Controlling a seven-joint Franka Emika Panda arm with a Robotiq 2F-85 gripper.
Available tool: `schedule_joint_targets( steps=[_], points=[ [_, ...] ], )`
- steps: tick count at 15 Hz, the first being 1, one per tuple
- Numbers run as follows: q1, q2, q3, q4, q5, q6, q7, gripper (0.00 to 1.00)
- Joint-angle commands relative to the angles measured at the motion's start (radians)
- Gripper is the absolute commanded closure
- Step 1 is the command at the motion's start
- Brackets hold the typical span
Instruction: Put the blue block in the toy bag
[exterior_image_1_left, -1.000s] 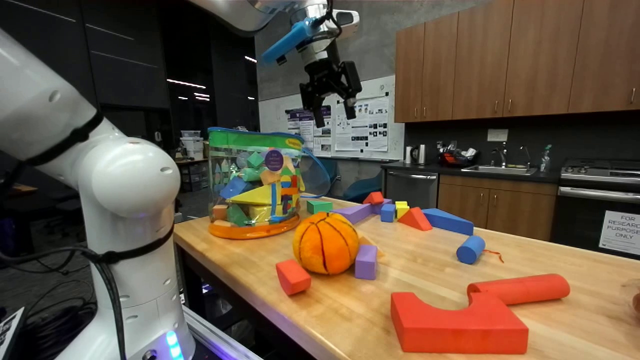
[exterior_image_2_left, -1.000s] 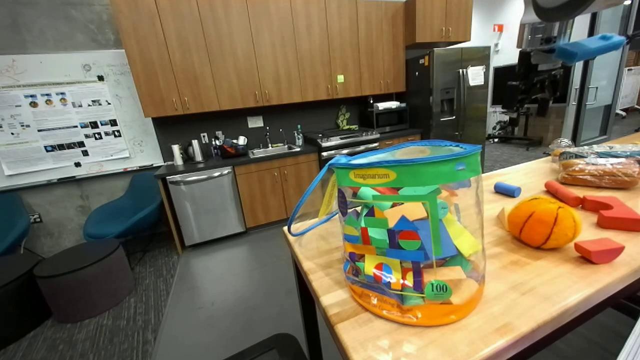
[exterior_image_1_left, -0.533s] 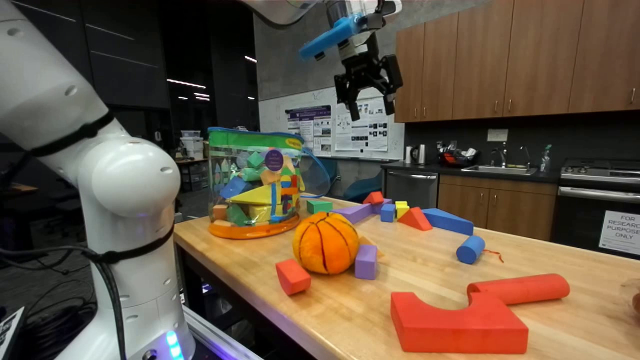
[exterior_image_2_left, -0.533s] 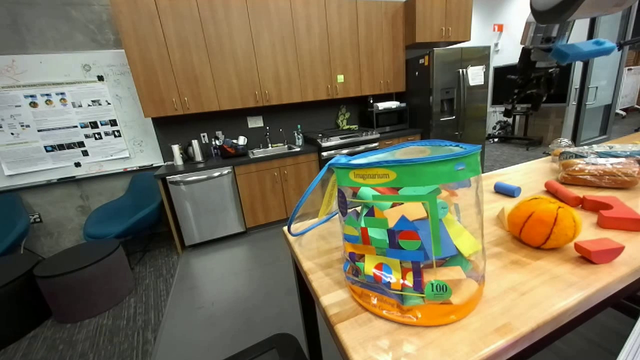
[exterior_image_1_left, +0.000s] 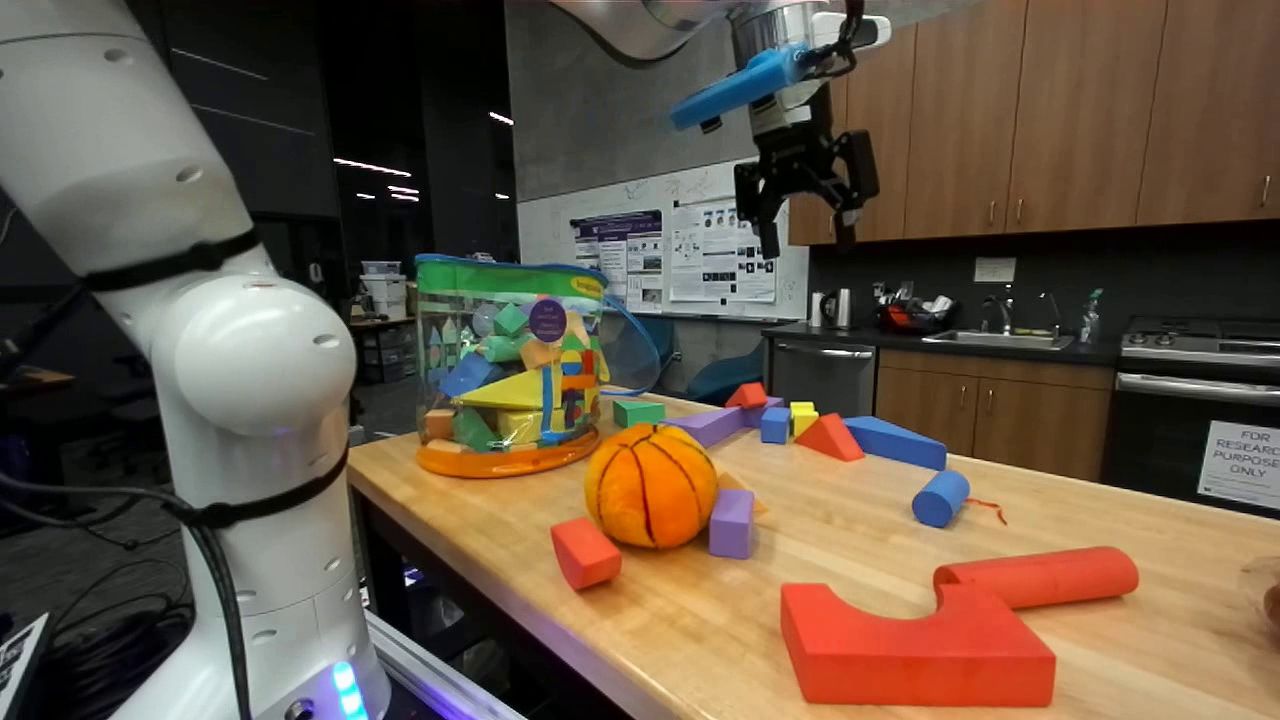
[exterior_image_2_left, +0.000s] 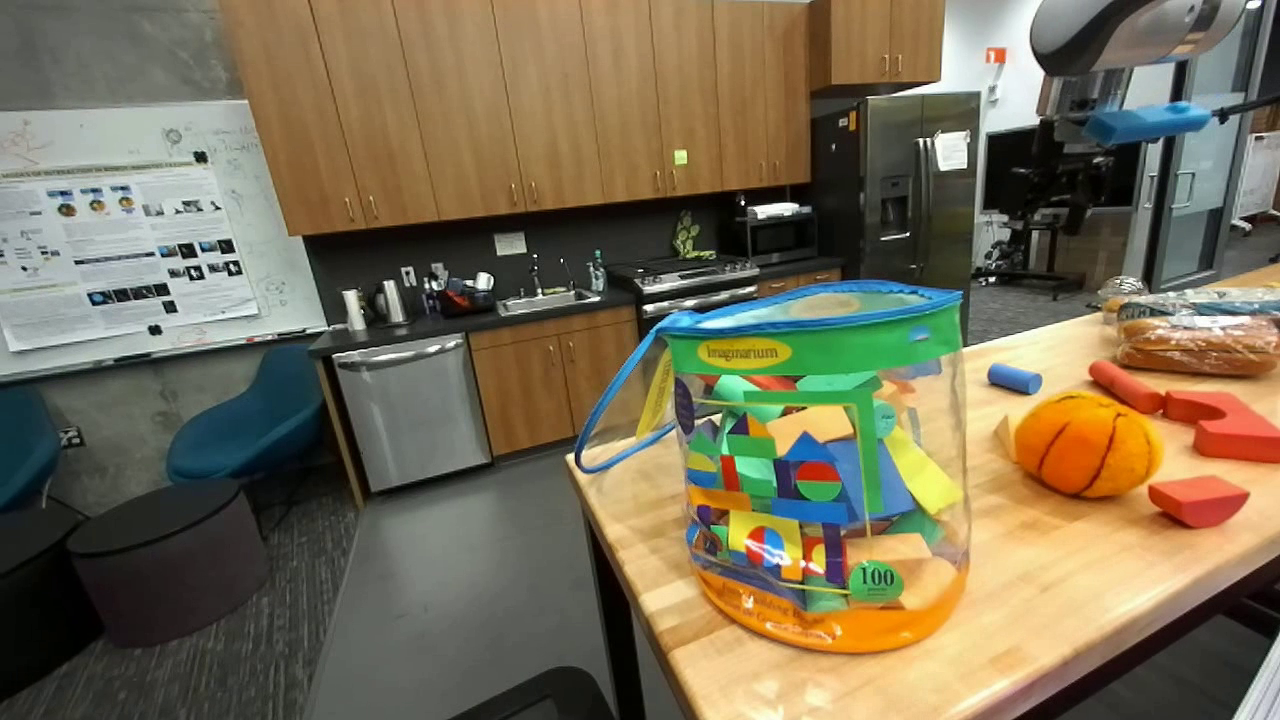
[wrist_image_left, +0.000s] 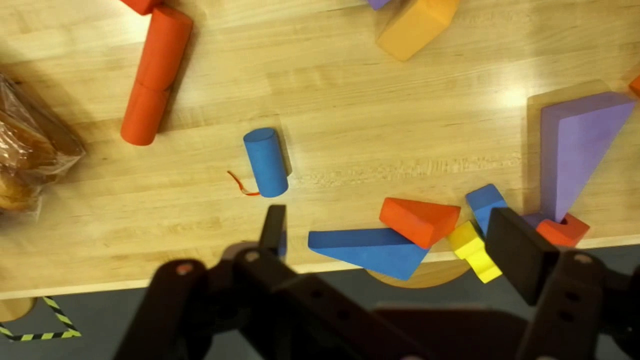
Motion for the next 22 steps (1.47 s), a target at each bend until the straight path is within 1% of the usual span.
schedule_joint_targets(
  steps=[1,4,11,15,18,22],
  points=[
    [-0.033,0.028,0.022,0.02,0.013,-0.006,-0.014,0.0],
    [-0.037,0.056,0.021,0.043,0.012,-0.011,-0.015,0.0],
    [-0.037,0.056,0.021,0.047,0.012,-0.018,-0.015,0.0],
    [-0.034,0.071,0.041,0.047,0.023,-0.042,0.028,0.0],
    [-0.038,0.123,0.042,0.067,0.034,-0.046,0.063,0.0],
    [-0.061,0.209,0.016,0.09,0.061,-0.037,0.069,0.0]
  ],
)
